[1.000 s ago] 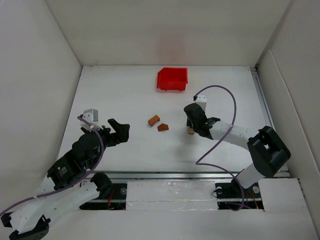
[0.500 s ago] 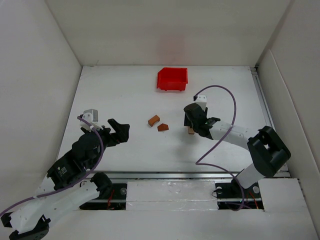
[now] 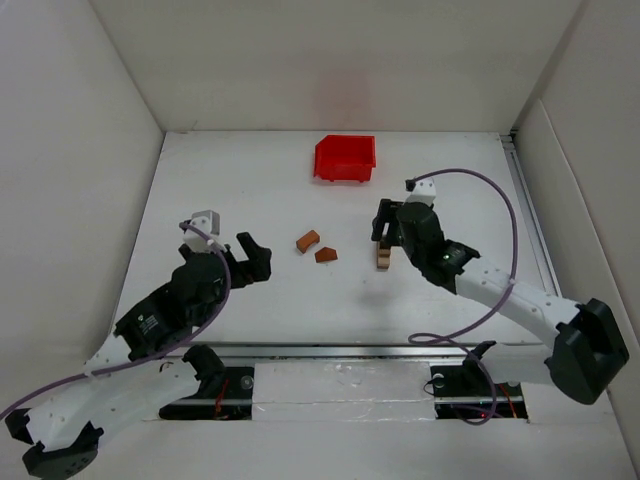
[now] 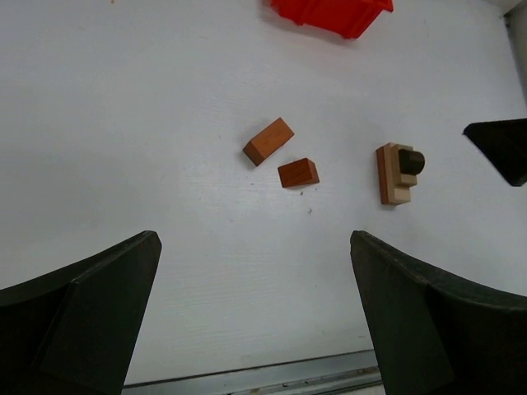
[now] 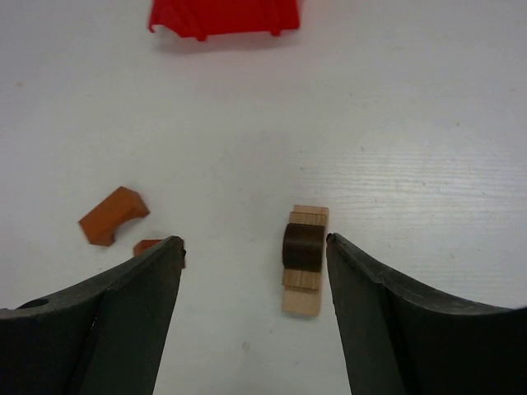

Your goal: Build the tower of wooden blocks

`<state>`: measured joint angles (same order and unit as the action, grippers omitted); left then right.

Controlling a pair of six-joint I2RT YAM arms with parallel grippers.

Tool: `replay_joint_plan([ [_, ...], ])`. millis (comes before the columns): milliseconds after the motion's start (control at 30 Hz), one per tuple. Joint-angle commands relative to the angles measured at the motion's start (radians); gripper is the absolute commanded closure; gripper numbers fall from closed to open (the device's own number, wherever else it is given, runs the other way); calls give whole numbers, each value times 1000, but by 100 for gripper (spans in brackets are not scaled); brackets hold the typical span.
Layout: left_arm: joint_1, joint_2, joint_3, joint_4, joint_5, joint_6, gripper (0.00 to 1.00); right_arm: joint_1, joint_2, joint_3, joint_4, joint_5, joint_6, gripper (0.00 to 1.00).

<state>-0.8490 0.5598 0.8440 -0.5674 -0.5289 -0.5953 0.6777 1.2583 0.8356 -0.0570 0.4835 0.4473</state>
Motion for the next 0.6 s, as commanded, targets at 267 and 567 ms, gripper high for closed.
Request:
replay_joint_plan([
  [267,-1,293,30,185,107,-80,1,17,-206,-17,60,-287,-186,22],
  [567,8,378,77,199,-31,-155,1,35,108,186,-39,-384,-228,24],
])
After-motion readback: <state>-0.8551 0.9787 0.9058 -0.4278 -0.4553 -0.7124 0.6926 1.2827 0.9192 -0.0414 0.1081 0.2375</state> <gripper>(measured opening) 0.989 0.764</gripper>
